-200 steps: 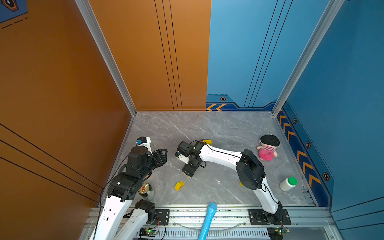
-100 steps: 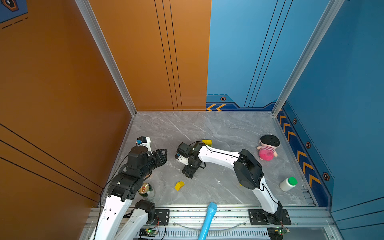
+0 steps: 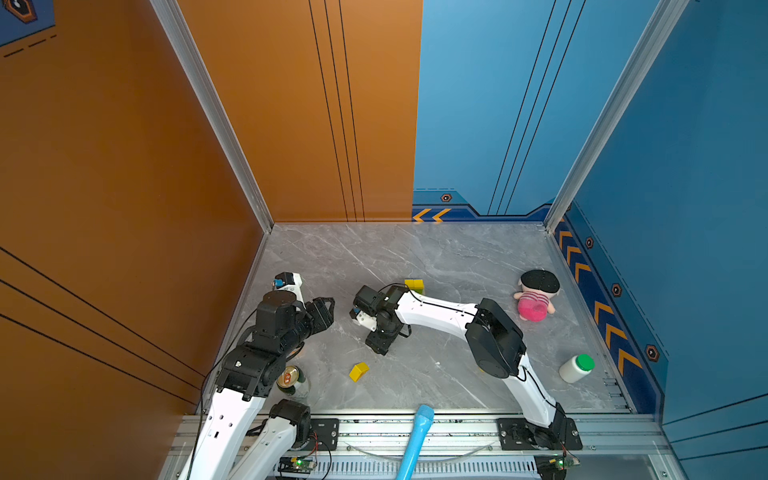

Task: Build the wood block tower
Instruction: 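Close the right gripper on the yellow rectangular block and lift it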

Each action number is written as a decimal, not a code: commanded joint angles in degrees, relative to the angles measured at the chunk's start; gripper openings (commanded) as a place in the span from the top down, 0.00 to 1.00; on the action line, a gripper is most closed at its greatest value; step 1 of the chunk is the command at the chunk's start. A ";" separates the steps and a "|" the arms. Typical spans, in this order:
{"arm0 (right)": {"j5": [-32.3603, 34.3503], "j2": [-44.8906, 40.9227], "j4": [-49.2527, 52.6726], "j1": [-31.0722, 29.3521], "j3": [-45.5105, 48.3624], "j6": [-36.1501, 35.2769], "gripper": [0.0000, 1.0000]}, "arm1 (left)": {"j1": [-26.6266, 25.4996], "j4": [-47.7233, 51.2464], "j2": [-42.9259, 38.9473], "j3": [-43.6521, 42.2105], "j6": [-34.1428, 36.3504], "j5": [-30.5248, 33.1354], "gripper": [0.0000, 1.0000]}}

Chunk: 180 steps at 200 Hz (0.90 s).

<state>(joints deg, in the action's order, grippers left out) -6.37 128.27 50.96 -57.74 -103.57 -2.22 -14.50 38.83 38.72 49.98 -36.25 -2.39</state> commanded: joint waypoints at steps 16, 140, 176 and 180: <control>0.97 0.56 0.63 -0.16 -0.80 0.10 0.37 | 0.70 0.19 -0.25 1.18 1.02 -0.49 0.45; 2.19 -2.91 6.88 0.34 -6.42 13.78 0.47 | 0.97 -1.11 -0.46 0.99 1.20 -1.83 0.45; 3.45 -4.37 9.46 0.91 -8.99 18.90 0.47 | 1.05 -1.37 -0.42 1.53 2.09 -1.16 0.45; 3.51 -4.57 9.70 0.99 -9.21 19.33 0.47 | 1.12 -1.36 -0.40 1.62 2.27 -1.09 0.45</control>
<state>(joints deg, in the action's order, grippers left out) -4.21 127.61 56.49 -57.47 -110.39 11.68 -14.11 38.37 38.68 50.00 -35.81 -3.46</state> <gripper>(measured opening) 0.603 0.548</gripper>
